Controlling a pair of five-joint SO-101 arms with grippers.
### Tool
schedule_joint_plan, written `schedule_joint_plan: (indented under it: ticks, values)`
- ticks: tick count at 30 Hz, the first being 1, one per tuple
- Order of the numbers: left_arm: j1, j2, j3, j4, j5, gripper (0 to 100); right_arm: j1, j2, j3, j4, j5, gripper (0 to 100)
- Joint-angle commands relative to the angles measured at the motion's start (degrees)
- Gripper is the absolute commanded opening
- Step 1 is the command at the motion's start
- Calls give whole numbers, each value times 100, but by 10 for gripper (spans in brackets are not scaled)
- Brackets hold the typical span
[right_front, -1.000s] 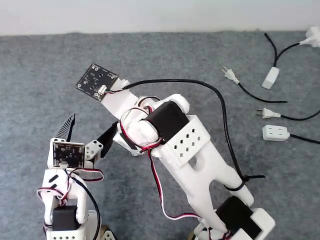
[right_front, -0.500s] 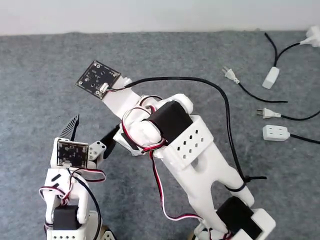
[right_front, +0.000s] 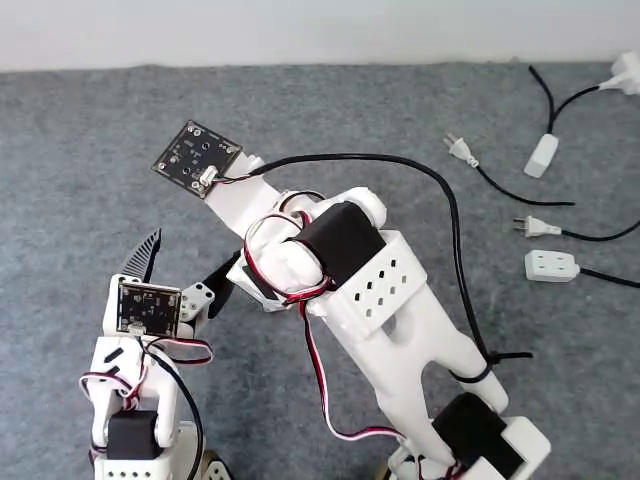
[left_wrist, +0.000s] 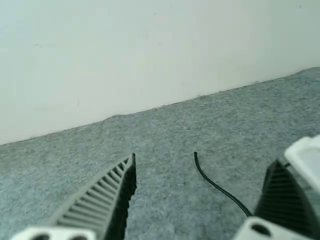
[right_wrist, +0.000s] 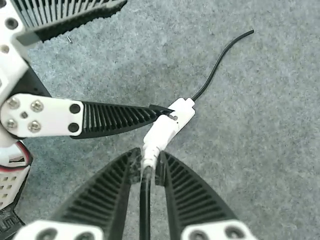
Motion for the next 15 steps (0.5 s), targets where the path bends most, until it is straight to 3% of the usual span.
schedule_joint_plan:
  ticks: [1, 5, 15]
  values:
    - [-352, -70, -119, -246, -35, 397, -40, -207, -158, 13, 44, 9]
    - [-1011, -70, -136, -580, 325, 397, -40, -207, 396, -101, 448, 9]
    - [-1829, -70, -163, -1055, 334, 397, 75, 796, 563, 277, 2602, 8]
